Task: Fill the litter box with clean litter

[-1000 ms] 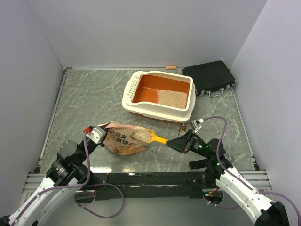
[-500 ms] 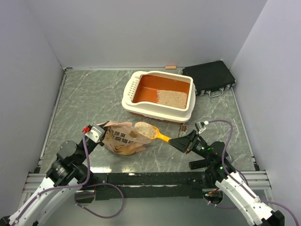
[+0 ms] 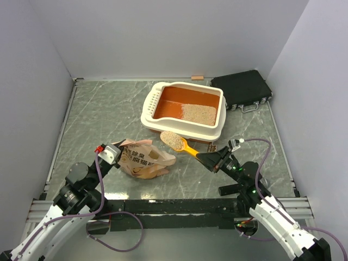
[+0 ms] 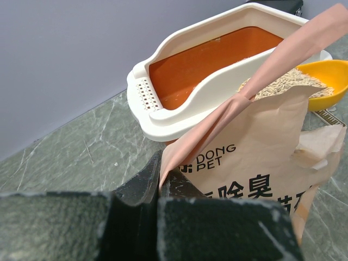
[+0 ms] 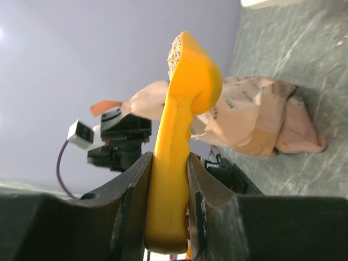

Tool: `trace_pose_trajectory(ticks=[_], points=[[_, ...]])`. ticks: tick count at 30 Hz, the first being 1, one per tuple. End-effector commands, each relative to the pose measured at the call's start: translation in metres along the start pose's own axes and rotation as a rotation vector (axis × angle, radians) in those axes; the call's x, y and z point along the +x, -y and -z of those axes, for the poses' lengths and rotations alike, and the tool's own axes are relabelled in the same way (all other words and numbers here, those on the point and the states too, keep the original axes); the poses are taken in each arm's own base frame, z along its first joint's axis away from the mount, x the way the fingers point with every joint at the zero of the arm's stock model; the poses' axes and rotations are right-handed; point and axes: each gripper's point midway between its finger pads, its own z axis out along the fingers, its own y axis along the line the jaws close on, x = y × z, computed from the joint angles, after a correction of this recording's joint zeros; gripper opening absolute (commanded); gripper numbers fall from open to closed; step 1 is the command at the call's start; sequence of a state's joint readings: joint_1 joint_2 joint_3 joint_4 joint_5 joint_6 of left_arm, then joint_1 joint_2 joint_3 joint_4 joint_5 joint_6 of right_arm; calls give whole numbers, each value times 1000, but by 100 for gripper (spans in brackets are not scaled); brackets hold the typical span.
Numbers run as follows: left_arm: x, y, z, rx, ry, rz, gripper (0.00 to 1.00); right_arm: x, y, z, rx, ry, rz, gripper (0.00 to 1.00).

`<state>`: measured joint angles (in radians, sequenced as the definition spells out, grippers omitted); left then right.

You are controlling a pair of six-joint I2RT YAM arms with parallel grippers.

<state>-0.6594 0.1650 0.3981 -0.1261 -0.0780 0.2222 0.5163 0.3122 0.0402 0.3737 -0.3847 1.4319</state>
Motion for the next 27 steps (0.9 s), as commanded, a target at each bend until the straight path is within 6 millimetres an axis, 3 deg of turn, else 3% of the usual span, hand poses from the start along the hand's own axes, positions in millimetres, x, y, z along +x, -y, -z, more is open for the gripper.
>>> trace_pose_trajectory(ticks=[1, 17, 27], points=[[-54, -18, 3, -69, 198, 23, 1, -18, -20, -4, -84, 96, 19, 0], [-56, -14, 3, -49, 211, 22, 1, -40, -54, -31, -148, 146, 27, 0], [-57, -12, 4, -37, 220, 16, 1, -41, -66, -32, -186, 149, 45, 0]])
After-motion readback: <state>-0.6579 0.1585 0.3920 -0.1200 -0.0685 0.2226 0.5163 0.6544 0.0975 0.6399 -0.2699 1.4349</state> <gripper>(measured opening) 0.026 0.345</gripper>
